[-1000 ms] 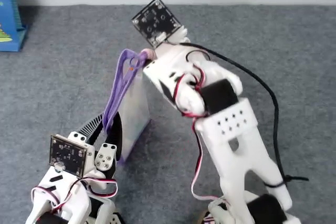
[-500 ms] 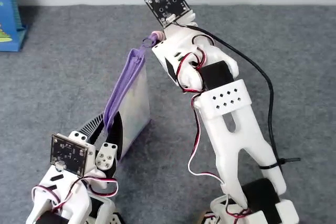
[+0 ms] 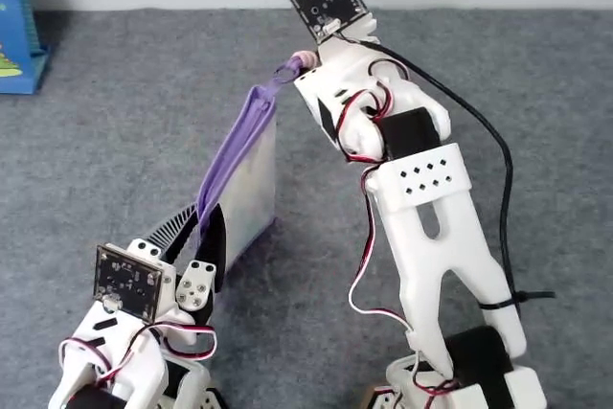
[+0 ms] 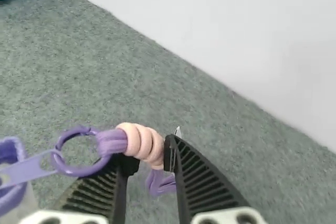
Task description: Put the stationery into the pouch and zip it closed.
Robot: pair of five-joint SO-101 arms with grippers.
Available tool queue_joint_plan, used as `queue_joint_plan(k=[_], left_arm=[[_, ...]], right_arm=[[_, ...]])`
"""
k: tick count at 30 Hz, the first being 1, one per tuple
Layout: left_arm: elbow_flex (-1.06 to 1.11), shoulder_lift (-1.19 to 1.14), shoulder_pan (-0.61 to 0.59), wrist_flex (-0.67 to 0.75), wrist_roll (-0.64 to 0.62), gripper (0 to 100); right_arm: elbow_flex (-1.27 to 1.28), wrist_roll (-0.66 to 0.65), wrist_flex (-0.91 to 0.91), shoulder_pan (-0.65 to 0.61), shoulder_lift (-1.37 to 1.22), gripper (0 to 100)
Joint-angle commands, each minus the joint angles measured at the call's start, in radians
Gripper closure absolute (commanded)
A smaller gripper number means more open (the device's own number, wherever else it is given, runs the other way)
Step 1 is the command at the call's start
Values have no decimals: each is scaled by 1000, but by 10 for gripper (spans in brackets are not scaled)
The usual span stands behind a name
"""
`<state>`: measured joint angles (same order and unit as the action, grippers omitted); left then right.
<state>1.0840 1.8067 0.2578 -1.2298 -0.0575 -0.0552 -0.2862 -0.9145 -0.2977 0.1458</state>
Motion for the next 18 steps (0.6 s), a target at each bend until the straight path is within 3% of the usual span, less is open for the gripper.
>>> queue_joint_plan(k=[1, 12, 18], left_arm=[[-13, 12, -6, -32, 2, 991], [-15, 12, -9, -31, 2, 976], [-27, 12, -152, -31, -152, 790]], right_arm=[[-3, -5, -24, 143, -10, 991], [-3, -5, -153, 136, -4, 991], [0, -5, -174, 143, -4, 991]])
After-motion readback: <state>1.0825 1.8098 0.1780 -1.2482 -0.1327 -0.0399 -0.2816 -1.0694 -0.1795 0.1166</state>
